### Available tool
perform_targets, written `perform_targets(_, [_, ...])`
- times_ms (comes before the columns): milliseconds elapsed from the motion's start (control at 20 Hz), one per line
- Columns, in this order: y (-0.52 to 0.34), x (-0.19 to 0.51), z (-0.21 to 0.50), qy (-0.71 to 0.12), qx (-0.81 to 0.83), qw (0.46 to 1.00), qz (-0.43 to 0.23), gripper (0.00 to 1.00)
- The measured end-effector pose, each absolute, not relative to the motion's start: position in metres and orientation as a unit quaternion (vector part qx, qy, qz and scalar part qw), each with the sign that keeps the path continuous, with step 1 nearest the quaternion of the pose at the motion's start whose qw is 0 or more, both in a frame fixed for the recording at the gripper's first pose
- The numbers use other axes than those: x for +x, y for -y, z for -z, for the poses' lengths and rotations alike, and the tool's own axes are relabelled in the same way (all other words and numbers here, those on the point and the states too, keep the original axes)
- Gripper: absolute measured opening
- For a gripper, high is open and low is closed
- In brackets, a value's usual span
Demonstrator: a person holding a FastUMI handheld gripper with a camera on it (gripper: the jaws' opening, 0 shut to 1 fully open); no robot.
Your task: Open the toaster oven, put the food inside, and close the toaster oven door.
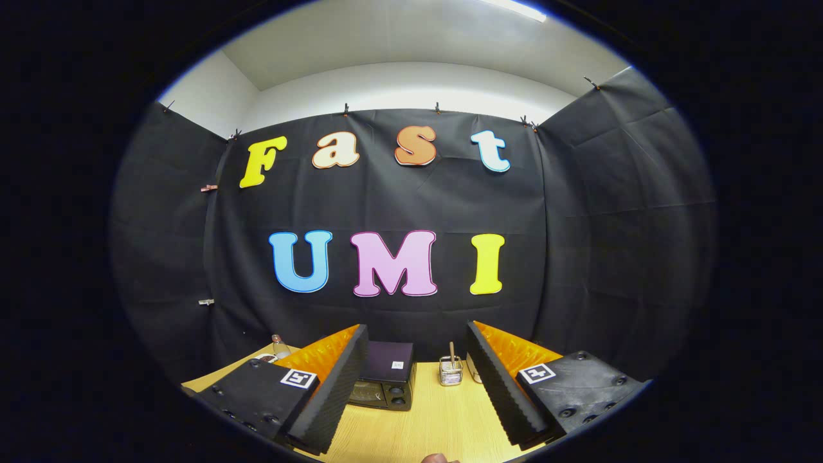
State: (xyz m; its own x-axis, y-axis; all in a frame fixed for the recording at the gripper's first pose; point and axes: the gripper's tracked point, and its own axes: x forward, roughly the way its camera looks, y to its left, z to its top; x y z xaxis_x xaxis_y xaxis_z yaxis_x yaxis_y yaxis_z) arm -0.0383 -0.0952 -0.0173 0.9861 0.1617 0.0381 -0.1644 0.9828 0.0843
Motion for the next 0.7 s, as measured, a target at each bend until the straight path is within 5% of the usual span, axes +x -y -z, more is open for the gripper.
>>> perform_targets(700, [0.0977,-0.0332,0.0185,0.014,0.042,0.996,-0.076,0.99])
